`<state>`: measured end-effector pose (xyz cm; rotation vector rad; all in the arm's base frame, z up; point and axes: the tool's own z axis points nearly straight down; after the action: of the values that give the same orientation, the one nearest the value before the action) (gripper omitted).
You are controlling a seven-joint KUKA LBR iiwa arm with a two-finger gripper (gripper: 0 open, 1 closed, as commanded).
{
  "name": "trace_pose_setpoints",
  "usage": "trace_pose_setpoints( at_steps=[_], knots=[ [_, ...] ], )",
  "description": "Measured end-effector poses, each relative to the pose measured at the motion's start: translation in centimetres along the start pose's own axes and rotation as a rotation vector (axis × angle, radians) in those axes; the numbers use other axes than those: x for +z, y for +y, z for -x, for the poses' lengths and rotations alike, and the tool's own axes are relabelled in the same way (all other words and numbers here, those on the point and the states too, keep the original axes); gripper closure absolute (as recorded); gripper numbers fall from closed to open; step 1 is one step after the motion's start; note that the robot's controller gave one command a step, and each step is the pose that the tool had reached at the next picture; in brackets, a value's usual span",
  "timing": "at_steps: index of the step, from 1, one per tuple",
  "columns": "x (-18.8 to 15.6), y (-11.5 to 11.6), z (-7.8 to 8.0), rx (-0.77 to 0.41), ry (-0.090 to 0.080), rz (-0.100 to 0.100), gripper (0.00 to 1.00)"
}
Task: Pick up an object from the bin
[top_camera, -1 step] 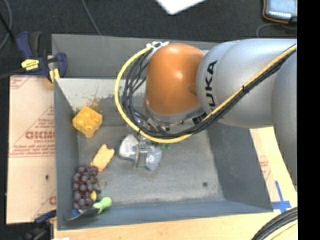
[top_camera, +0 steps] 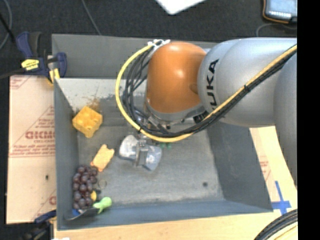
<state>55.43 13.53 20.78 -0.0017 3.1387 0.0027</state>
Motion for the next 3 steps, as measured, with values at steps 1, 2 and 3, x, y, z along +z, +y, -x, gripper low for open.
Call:
trace_pose_setpoints(
  at_steps=[1,2,3],
  knots=[
    [5.2,3.0,0.5,-0.295,-0.006,0.000,0.00],
    [6.5,6.3,1.3,-0.377,0.000,0.001,0.00],
    [6.9,6.5,2.1,-0.385,-0.006,0.001,0.00]
  ],
)
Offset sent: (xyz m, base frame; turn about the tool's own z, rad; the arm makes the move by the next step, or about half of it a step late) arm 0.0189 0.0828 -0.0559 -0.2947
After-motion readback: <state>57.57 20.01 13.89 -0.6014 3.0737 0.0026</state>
